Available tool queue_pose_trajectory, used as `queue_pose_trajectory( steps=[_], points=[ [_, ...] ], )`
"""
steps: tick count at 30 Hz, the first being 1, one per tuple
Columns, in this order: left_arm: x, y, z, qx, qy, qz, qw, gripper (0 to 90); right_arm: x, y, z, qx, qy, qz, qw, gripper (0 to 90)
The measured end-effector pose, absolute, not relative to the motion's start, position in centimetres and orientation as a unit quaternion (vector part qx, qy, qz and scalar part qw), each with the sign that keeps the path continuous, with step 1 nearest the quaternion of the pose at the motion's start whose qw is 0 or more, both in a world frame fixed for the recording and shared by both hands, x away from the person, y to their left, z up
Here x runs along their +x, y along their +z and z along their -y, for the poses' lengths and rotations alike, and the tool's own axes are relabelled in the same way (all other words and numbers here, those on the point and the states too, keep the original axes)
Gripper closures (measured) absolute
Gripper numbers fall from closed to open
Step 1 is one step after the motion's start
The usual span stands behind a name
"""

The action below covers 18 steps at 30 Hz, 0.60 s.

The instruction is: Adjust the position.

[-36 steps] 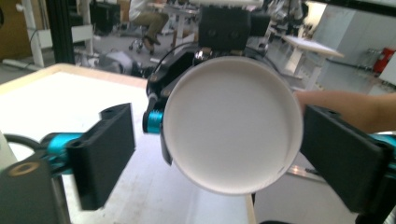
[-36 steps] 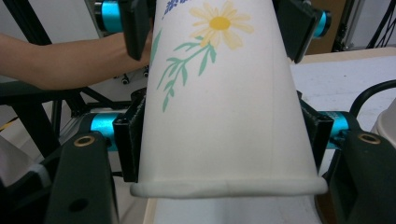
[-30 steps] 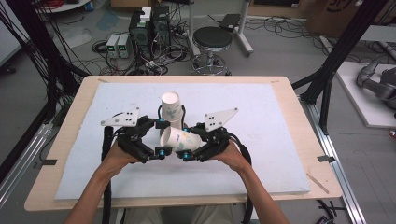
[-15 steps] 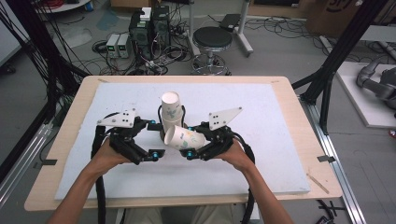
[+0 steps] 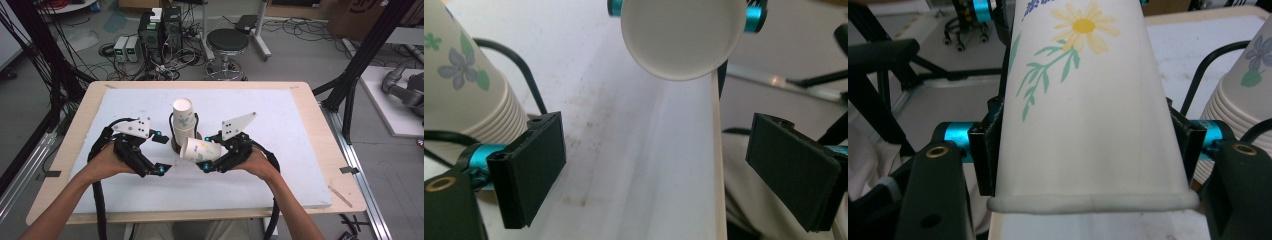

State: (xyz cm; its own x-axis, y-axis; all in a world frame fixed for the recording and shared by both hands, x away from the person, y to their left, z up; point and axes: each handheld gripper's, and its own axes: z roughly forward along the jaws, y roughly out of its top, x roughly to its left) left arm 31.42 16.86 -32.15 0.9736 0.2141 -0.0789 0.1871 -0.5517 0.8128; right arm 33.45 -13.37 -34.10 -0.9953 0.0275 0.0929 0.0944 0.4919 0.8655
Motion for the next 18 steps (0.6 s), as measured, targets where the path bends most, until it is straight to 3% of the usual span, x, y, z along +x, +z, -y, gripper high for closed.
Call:
queue_pose_trajectory(
  steps=[18],
  points=[
    [31.9,-32.4,-14.7,0.948,-0.001,-0.109,0.299,13.0,33.8,-32.5,11.0,-0.013,-0.359,0.933,0.018,34.1]
  ],
)
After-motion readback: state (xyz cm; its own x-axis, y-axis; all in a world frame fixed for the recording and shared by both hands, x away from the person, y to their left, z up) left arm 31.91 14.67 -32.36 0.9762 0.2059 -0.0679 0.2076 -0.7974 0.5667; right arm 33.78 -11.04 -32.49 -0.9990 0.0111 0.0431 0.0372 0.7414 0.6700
